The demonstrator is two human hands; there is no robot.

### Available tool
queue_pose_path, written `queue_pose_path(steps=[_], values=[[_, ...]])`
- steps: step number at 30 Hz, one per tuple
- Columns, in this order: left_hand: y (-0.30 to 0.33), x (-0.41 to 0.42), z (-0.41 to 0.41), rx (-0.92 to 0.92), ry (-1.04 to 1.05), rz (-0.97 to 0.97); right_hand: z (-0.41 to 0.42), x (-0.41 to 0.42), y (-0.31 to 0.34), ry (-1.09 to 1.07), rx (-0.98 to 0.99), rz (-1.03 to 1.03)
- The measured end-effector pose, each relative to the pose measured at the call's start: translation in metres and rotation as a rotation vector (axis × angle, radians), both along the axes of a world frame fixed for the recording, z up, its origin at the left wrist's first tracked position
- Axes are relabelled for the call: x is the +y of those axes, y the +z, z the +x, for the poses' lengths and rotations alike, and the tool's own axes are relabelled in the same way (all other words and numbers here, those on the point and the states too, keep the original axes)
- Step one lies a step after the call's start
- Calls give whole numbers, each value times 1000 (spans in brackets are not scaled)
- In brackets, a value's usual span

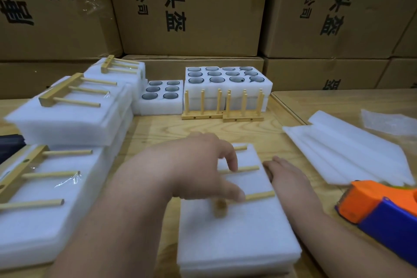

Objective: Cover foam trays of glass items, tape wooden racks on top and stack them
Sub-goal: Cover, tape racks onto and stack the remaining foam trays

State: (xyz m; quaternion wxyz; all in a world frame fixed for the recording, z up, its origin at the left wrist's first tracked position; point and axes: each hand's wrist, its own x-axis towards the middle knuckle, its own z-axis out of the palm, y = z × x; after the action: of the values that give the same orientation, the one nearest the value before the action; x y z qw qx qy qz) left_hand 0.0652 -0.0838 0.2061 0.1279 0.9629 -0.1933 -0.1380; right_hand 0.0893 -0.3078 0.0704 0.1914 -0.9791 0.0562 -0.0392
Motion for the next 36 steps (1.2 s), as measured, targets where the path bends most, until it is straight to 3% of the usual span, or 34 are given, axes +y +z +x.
queue_pose_path(steps=[3,9,17,24,30,36], values=[[-4,6,11,-99,46,-51,1,0,-1,1,-7,-1],[-16,6,21,-66,81,-66,2,-1,-2,-3,12,-5],[-26,-8,26,-191,102,-53,2,-2,-3,4,2,-6],[-26,-11,24,-182,71,-35,3,-3,-6,27,-7,-41],[-24,5,32,-230,41,-225,1,-2,-3,30,0,-23],[-34,0,31,9,-60,-195,1,-2,-2,27,9,-19]])
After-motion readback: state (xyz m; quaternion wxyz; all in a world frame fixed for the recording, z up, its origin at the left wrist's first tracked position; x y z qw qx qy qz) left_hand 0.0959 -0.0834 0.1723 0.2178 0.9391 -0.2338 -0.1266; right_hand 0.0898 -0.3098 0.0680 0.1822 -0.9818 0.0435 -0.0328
